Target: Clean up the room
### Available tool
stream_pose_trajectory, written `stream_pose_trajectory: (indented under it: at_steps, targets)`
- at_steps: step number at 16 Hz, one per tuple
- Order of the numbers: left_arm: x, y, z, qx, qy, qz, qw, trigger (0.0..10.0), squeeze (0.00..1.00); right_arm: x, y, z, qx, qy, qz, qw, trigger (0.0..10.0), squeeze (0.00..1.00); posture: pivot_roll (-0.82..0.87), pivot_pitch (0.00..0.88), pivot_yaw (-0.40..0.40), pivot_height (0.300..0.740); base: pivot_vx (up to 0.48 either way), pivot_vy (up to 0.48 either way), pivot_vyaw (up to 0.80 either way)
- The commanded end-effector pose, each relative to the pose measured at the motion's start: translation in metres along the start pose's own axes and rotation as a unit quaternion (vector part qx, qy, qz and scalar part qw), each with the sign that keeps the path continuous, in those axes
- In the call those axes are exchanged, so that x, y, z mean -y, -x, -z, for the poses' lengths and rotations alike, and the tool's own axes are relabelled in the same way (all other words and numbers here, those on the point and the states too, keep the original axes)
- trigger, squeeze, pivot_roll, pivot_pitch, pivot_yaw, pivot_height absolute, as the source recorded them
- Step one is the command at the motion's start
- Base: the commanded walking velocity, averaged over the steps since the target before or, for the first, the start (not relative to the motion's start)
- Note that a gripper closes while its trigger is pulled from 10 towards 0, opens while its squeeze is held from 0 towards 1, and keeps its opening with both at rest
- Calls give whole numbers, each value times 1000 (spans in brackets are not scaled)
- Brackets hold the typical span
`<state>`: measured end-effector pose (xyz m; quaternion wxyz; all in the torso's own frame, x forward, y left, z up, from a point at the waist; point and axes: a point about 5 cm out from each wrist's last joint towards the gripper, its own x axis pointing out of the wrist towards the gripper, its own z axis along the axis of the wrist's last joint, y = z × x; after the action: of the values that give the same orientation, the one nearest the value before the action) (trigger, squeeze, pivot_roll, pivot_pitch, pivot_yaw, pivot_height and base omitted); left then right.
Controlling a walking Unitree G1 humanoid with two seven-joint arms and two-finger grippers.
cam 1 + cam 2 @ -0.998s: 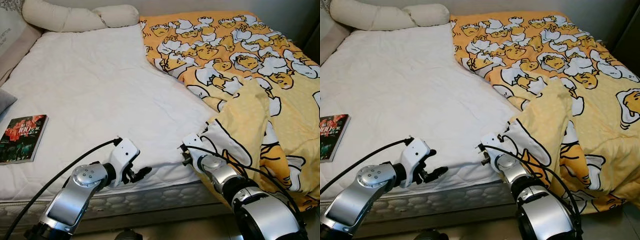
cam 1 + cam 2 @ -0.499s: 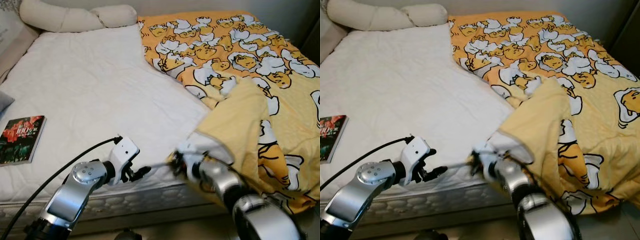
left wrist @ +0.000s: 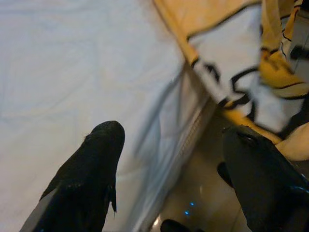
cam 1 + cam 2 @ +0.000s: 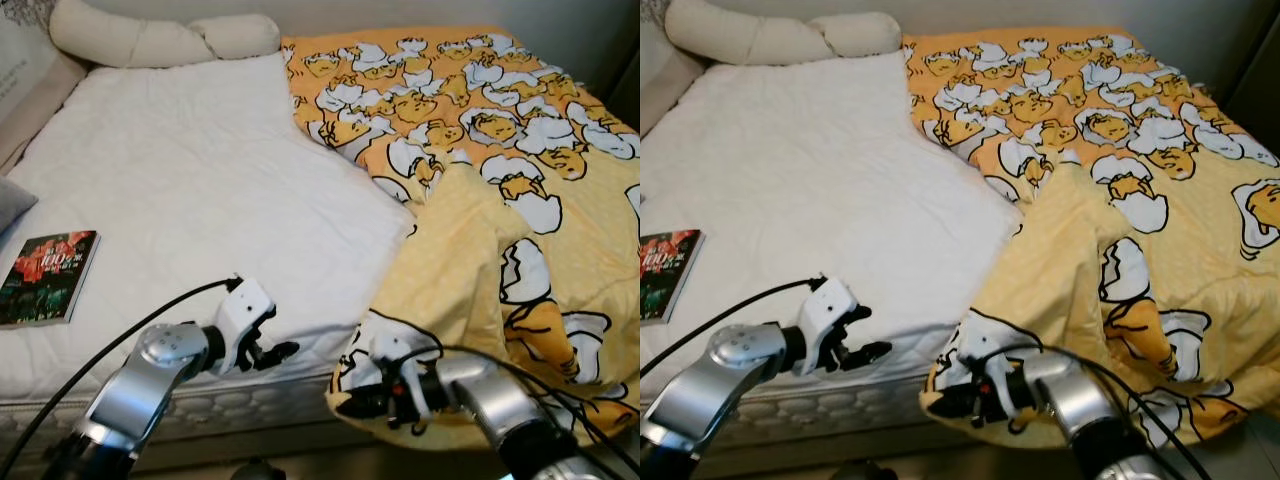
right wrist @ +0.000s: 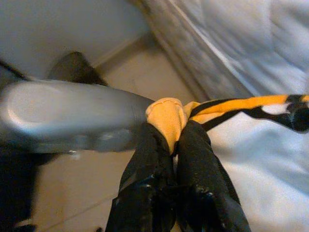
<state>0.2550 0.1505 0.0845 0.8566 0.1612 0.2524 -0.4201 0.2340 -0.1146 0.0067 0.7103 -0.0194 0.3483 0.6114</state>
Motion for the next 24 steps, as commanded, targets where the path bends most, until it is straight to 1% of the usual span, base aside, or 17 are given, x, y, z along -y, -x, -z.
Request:
stream_pose_trajectory:
  at_steps: [1, 2, 3, 4, 6, 8, 9, 12, 14, 15, 16, 18, 19, 20, 21, 23, 24]
  targets:
    - [-4, -2, -7, 9, -13, -8, 1000, 10000, 0, 10, -2, -8, 1, 17, 75, 997, 10000, 1000, -2, 0, 79, 740, 0, 0, 0]
    - [-5, -3, -7, 10, -12, -10, 1000, 10000, 0, 15, -2, -9, 16, 1, 113, 993, 10000, 1000, -2, 0, 79, 740, 0, 0, 0]
    - [-6, -3, -8, 10, -11, -10, 1000, 10000, 0, 15, -2, -10, 20, -10, 120, 993, 10000, 1000, -7, 0, 84, 740, 0, 0, 0]
    - [-6, -6, -8, 10, -13, -7, 1000, 10000, 0, 9, -1, -13, 30, -9, 113, 993, 10000, 1000, -12, 0, 86, 740, 0, 0, 0]
    - [-8, -8, -10, 15, -12, -9, 1000, 10000, 0, 6, 1, -16, 41, -6, 111, 993, 10000, 1000, -18, 0, 87, 740, 0, 0, 0]
    - [-11, -14, -12, 19, -11, -14, 1000, 10000, 0, 5, 12, -23, 67, -11, 145, 987, 10000, 1000, -34, 0, 90, 740, 0, 0, 0]
    - [-11, -15, -12, 20, -10, -14, 1000, 10000, 0, 5, 13, -23, 69, -12, 146, 987, 10000, 1000, -34, 0, 90, 740, 0, 0, 0]
    - [-16, -14, -12, 24, -7, -21, 999, 10000, 0, -24, 27, -26, 67, -12, 91, 994, 10000, 1000, -49, 0, 80, 740, 0, 0, 0]
    - [-17, -14, -11, 23, -6, -23, 999, 10000, 0, -30, 30, -27, 56, -10, 72, 996, 10000, 1000, -46, 0, 72, 740, 0, 0, 0]
    - [-17, -14, -10, 24, -6, -24, 999, 10000, 0, -32, 32, -28, 51, -7, 72, 996, 10000, 1000, -46, 0, 70, 740, 0, 0, 0]
    - [-17, -14, -9, 25, -6, -26, 999, 10000, 0, -29, 35, -33, 55, -4, 92, 994, 10000, 1000, -45, 0, 68, 740, 0, 0, 0]
    - [-16, -16, -9, 27, -5, -30, 999, 10000, 0, -7, 39, -45, 79, -5, 196, 978, 10000, 1000, -40, 0, 70, 740, 0, 0, 0]
    - [-16, -15, -9, 28, -3, -33, 999, 10000, 0, 7, 38, -50, 89, -13, 263, 961, 10000, 1000, -30, 0, 68, 740, 0, 0, 0]
    - [-16, -14, -9, 29, -3, -35, 999, 10000, 0, 13, 37, -52, 91, -18, 288, 953, 10000, 1000, -30, 0, 68, 740, 0, 0, 0]
    - [-17, -9, -7, 27, -1, -42, 999, 10000, 0, 26, 34, -56, 100, -44, 341, 934, 10000, 1000, -16, 0, 74, 740, 0, 0, 0]
    - [-18, -2, -4, 24, -1, -50, 998, 10000, 0, 47, 29, -61, 113, -93, 412, 899, 10000, 1000, 2, 0, 80, 740, 0, 0, 0]
    - [-18, 0, -4, 24, -1, -53, 998, 10000, 0, 52, 28, -62, 111, -100, 431, 890, 10000, 1000, 5, 0, 81, 740, 0, 0, 0]
